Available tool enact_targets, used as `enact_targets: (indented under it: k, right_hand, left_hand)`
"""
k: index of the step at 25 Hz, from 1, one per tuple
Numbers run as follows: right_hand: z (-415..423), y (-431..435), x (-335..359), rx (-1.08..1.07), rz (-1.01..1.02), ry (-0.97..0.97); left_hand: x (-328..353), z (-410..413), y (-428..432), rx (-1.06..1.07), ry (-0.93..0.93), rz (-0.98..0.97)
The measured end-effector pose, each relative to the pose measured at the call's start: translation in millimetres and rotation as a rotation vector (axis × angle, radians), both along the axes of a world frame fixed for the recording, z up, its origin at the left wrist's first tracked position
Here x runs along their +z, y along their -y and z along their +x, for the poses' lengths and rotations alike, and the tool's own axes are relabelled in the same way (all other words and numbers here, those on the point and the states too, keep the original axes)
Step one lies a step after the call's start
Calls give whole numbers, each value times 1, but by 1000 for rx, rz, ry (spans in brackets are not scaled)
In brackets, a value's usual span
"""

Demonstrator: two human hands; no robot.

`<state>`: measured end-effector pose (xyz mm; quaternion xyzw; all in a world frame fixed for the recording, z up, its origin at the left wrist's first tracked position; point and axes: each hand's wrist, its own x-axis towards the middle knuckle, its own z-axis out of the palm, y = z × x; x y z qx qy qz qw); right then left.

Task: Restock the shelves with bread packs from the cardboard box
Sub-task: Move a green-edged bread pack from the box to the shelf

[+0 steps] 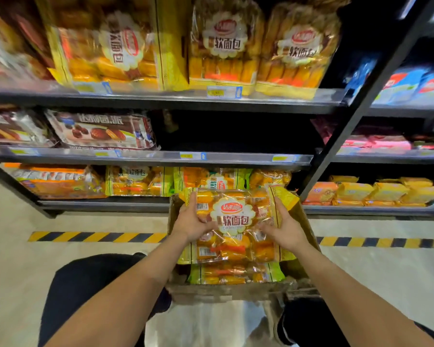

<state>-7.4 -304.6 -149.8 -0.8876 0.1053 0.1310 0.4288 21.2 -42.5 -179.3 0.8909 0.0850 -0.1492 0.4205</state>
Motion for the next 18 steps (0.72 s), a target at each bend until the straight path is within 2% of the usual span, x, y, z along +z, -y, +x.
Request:
enact_targets:
  k: [5,8,18]
  right_hand:
    - [15,2,50,69,-120,255]
    - [33,4,65,66,-97,319]
    - [119,-3,59,33,-117,362]
  left_hand:
    - [58,22,-4,-46,287,-16]
    - [79,39,-8,-80,392,-1]
    - [84,122,-9,-76,389,43]
